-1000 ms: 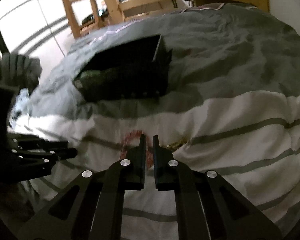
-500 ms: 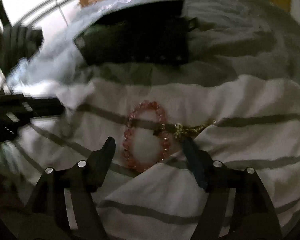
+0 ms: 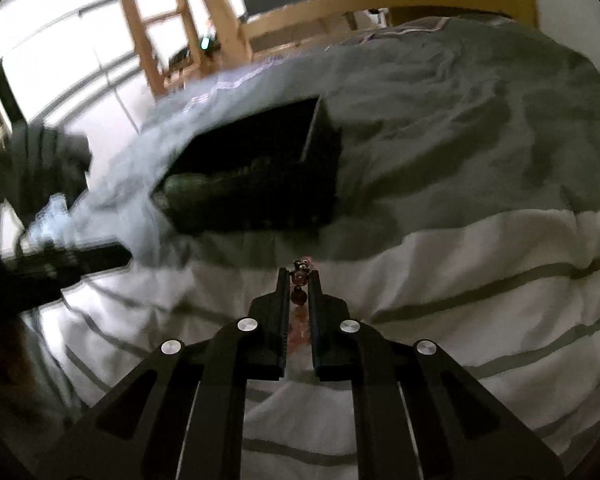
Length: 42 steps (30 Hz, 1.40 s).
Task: Organize jewelry
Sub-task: 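Grasp the silver ring with the left tool while the right tool lifts the pink bracelet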
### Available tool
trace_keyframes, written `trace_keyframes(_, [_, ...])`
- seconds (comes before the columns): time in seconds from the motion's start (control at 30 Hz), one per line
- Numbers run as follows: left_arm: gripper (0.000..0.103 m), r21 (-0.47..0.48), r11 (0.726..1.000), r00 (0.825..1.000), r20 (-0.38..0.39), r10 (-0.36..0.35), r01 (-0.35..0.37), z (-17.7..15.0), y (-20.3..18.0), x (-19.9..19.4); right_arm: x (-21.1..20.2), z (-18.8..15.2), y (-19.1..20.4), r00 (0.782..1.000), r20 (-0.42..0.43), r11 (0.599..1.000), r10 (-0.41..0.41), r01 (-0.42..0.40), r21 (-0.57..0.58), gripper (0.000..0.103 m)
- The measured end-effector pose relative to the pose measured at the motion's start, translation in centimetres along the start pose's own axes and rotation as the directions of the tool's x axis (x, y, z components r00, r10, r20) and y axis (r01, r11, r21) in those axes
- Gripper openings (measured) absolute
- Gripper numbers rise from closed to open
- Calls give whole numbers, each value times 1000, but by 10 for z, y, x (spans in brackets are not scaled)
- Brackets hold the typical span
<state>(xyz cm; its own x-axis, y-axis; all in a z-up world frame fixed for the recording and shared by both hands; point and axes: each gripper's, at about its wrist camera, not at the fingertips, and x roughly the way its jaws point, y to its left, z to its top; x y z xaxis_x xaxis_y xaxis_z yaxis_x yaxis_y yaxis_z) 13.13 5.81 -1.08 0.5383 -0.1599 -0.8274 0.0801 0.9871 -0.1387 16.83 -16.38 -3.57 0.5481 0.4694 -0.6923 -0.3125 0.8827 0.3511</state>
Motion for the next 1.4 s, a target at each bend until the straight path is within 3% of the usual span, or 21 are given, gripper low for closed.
trace_keyframes(0.03, [22,4,1000,1000,-4,3,-3,0,-1,1,-6,2,-7,999,22,999,28,-29,37,10])
trace_keyframes(0.1, [37,13,1000,999,-33,4,-4,-3,-3,4,-14,7,-17,997,46,994,59,-63,86,10])
trace_keyframes(0.13, [62,24,999,999,-41,31,-30,-5,-5,7,-18,9,-24,994,64,989,85,-92,115,10])
trace_keyframes(0.17, [79,38,998,997,-52,50,-48,-6,-7,10,-21,10,-28,992,76,985,97,-107,133,10])
trace_keyframes(0.2, [88,58,996,996,-66,66,-62,-8,-10,14,-25,11,-32,991,85,982,108,-119,148,10])
trace_keyframes(0.3, [88,144,983,980,-144,136,-115,-19,-22,33,-32,16,-37,987,106,976,119,-136,168,10])
trace_keyframes(0.37, [88,219,966,961,-205,187,-141,-28,-32,51,-33,17,-37,986,114,974,122,-141,175,10])
trace_keyframes(0.43, [88,287,941,939,-237,251,-179,-36,-40,65,-33,18,-36,985,118,973,128,-148,177,10])
trace_keyframes(0.5, [88,304,934,932,-245,266,-186,-39,-42,69,-34,19,-36,984,124,973,129,-149,174,10])
trace_keyframes(0.6, [64,244,958,942,-260,212,-149,-34,-34,66,-38,21,-36,981,143,972,132,-157,175,10])
trace_keyframes(0.67, [37,191,971,947,-257,194,-147,-31,-24,63,-42,21,-38,978,158,970,136,-164,179,10])
trace_keyframes(0.8, [18,49,994,962,-251,112,-103,-23,-2,55,-47,22,-39,974,177,968,142,-174,181,10])
trace_keyframes(0.93, [6,-47,997,978,-203,50,-61,-16,13,42,-49,23,-39,972,185,967,147,-181,179,10])
trace_keyframes(1.13, [5,-96,995,990,-142,3,-17,-12,22,27,-46,22,-40,979,156,969,135,-163,184,11])
trace_keyframes(1.17, [5,-90,996,989,-151,4,-18,-14,22,29,-39,22,-42,986,116,970,121,-142,196,15])
trace_keyframes(1.2, [5,-78,997,986,-163,11,-24,-13,23,31,-34,21,-43,991,87,972,101,-117,206,33])
trace_keyframes(1.23, [9,-57,998,982,-186,20,-32,-15,19,35,-27,17,-45,996,59,974,71,-82,212,48])
trace_keyframes(1.27, [18,-30,999,975,-218,32,-40,-14,14,43,-21,14,-46,998,42,976,56,-64,210,81])
trace_keyframes(1.3, [54,3,998,969,-239,60,-61,-19,7,45,-14,10,-46,999,29,977,38,-43,209,89])
trace_keyframes(1.33, [93,64,992,964,-236,121,-109,-24,-2,47,-6,7,-45,1000,10,979,13,-15,205,89])
trace_keyframes(1.4, [97,196,960,947,-214,240,-199,-32,-19,52,10,5,-39,999,-44,986,-13,20,165,88])
